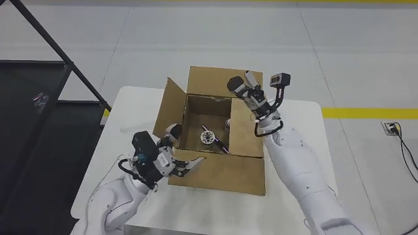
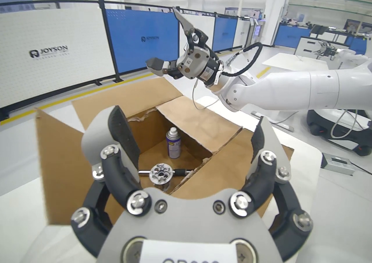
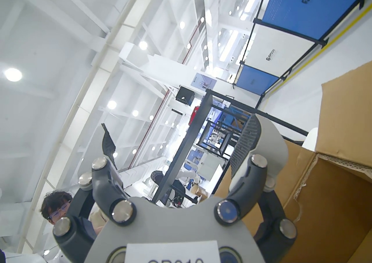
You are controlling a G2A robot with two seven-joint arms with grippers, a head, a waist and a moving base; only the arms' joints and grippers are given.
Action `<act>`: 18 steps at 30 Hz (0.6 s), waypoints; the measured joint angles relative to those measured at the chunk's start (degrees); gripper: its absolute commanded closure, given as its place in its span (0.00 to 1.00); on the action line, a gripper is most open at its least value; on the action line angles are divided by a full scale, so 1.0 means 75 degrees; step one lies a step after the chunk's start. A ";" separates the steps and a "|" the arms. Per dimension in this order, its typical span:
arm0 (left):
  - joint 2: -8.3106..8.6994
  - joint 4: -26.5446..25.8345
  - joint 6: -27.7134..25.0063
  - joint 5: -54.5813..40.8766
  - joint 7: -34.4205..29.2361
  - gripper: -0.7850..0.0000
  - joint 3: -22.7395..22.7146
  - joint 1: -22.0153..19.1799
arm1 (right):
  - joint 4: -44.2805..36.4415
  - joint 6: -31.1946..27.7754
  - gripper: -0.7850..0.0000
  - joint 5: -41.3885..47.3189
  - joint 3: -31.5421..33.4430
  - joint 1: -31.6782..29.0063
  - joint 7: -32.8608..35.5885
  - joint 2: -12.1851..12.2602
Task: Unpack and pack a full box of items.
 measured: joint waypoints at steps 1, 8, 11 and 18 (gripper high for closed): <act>-0.0027 0.0127 0.0018 -0.0075 -0.0139 0.00 0.0175 -0.0167 | -0.0326 0.0075 0.00 -0.0082 0.0178 -0.0220 -0.0079 0.0080; -0.0175 0.0759 0.0281 -0.0490 -0.0860 0.00 0.0999 -0.0926 | -0.2619 0.0979 0.00 -0.1237 0.1336 -0.1779 -0.1499 0.0477; -0.0172 0.0747 0.0276 -0.0479 -0.0836 0.00 0.0984 -0.0908 | -0.2869 0.1273 0.00 -0.1530 0.1467 -0.1944 -0.1798 0.0513; -0.0172 0.0747 0.0275 -0.0478 -0.0836 0.00 0.0983 -0.0909 | -0.2837 0.1212 0.00 -0.1447 0.1453 -0.1925 -0.1710 0.0509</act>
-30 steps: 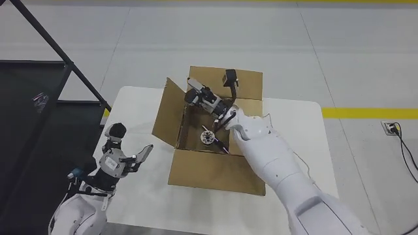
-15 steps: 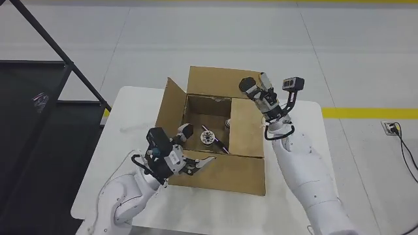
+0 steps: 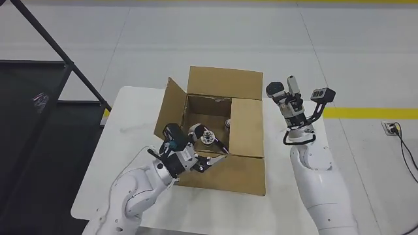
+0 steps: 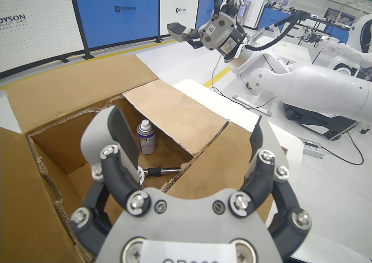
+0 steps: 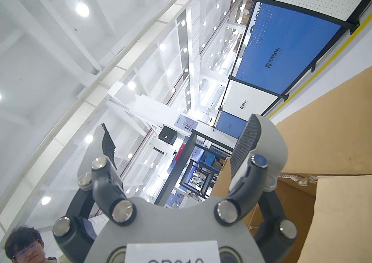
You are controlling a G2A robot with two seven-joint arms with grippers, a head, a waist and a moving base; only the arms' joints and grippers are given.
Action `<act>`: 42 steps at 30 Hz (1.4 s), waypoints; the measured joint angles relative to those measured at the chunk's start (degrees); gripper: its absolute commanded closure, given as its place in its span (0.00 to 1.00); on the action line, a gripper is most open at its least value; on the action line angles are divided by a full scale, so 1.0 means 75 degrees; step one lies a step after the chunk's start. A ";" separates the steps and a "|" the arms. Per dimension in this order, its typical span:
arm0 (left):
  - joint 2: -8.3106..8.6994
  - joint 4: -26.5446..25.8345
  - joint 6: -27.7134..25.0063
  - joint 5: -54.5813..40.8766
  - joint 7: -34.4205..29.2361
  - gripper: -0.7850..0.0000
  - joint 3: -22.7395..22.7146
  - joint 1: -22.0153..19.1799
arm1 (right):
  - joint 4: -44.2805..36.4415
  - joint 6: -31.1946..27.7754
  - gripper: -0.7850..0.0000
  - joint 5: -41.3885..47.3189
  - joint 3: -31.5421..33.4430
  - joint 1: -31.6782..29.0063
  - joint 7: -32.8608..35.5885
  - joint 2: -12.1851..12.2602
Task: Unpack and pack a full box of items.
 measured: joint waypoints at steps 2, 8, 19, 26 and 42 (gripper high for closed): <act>0.0000 0.0000 0.0000 0.0000 0.0000 0.00 0.0000 0.0000 | 0.0000 0.0000 0.00 0.0000 0.0000 0.0000 0.0000 0.0000; -0.0129 0.0177 0.0262 -0.0150 -0.0196 0.00 0.0488 -0.0490 | -0.0545 0.0201 0.00 0.0262 0.0031 -0.0148 0.0041 0.0025; -0.0687 0.2076 0.1015 -0.1974 -0.1997 0.00 0.1978 -0.2498 | -0.1363 0.0406 0.00 0.0646 0.0936 -0.0826 0.0348 0.0287; -0.0961 0.3047 0.1732 -0.3181 -0.2781 0.00 0.2290 -0.3188 | -0.1437 0.0672 0.00 0.0655 0.1259 -0.1051 0.0398 0.0410; -0.1222 0.4784 0.1365 -0.6180 -0.5288 0.00 0.2298 -0.3841 | -0.1242 0.0651 0.00 0.0600 0.0958 -0.0928 0.0222 0.0482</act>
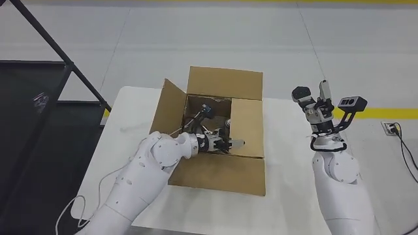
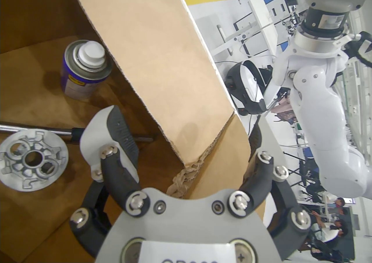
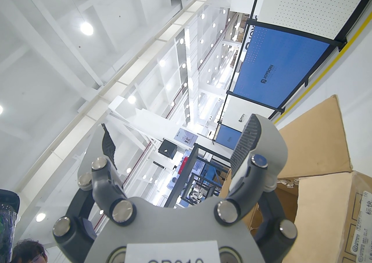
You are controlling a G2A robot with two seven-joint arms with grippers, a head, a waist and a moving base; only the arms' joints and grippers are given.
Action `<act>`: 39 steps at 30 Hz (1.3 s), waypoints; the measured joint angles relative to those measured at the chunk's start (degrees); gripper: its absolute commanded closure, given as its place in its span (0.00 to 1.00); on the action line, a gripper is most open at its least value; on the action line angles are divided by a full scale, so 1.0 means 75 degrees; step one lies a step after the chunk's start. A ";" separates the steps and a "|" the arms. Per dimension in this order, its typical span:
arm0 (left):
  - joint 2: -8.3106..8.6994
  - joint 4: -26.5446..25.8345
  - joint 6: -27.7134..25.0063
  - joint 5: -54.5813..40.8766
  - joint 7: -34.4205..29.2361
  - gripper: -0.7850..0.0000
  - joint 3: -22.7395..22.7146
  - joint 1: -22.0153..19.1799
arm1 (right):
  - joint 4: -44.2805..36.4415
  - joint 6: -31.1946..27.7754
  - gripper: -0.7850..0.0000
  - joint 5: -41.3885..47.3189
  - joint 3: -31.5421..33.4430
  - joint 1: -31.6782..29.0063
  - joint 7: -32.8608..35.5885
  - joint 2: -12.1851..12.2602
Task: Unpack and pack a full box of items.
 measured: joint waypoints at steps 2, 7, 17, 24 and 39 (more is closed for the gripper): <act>-0.0060 0.0200 -0.0131 -0.0320 -0.0134 0.00 0.0069 -0.0095 | 0.0003 -0.0019 0.00 -0.0010 -0.0007 -0.0024 -0.0034 0.0010; -0.0202 0.0723 -0.0497 -0.1114 -0.0413 0.00 0.0172 -0.0348 | -0.0007 -0.0042 0.00 0.0029 0.0003 -0.0114 -0.0120 0.0040; -0.0244 0.0821 -0.0902 -0.1257 -0.0465 0.00 0.0114 -0.0558 | -0.0025 -0.0113 0.00 0.0141 -0.0087 -0.0197 -0.0186 0.0079; -0.0189 0.0341 -0.1005 -0.1311 -0.0373 0.00 -0.0087 -0.0469 | 0.0004 -0.0156 0.00 0.0252 -0.0125 -0.0183 -0.0165 0.0112; -0.0570 0.0387 -0.1917 -0.1364 0.0961 0.00 0.0453 -0.0729 | -0.0174 -0.0487 0.00 0.0666 0.0330 -0.0535 -0.0376 0.0238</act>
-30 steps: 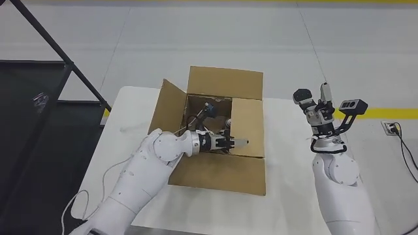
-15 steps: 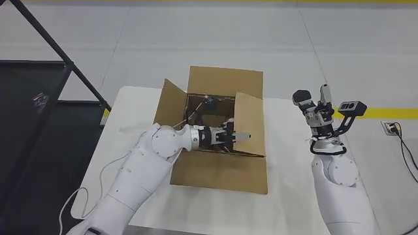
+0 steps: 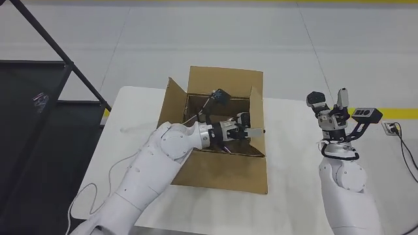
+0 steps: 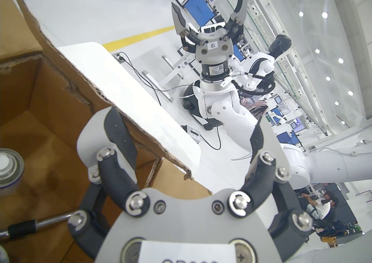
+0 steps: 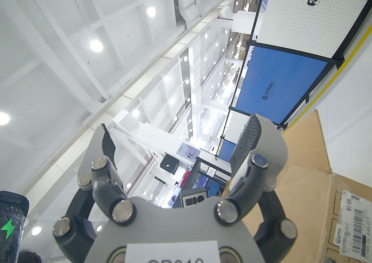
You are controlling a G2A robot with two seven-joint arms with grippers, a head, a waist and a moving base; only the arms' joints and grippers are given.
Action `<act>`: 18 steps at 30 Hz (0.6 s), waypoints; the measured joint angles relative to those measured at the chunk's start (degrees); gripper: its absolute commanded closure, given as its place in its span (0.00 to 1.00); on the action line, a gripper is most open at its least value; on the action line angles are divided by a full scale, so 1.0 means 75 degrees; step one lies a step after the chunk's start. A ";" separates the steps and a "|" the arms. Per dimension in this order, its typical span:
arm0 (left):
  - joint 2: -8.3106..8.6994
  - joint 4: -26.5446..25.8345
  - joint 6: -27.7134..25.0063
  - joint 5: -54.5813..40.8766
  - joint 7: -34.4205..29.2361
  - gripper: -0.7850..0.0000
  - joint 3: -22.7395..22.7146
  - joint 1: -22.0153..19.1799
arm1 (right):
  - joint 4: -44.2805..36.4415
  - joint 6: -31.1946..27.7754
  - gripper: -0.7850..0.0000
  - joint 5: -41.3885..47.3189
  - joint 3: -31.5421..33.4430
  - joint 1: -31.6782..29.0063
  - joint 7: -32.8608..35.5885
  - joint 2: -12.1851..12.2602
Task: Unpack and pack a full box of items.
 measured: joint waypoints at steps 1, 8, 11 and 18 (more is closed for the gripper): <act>-0.0051 0.0083 -0.0033 -0.0032 0.0055 0.00 0.0080 -0.0056 | -0.0031 -0.0031 0.00 0.0036 0.0037 -0.0044 -0.0016 0.0008; -0.0484 0.0786 -0.0307 -0.0103 0.0505 0.00 0.0720 -0.0471 | -0.0248 -0.0215 0.00 0.0214 0.0386 -0.0441 -0.0202 0.0074; -0.0664 0.1095 -0.0431 0.0239 0.0994 0.00 0.0951 -0.0609 | -0.0326 -0.0250 0.00 0.0346 0.0517 -0.0589 -0.0265 0.0097; -0.1100 0.1734 -0.0629 0.0529 0.1738 0.00 0.1413 -0.0728 | -0.0417 -0.0376 0.00 0.0507 0.0702 -0.0815 -0.0424 0.0137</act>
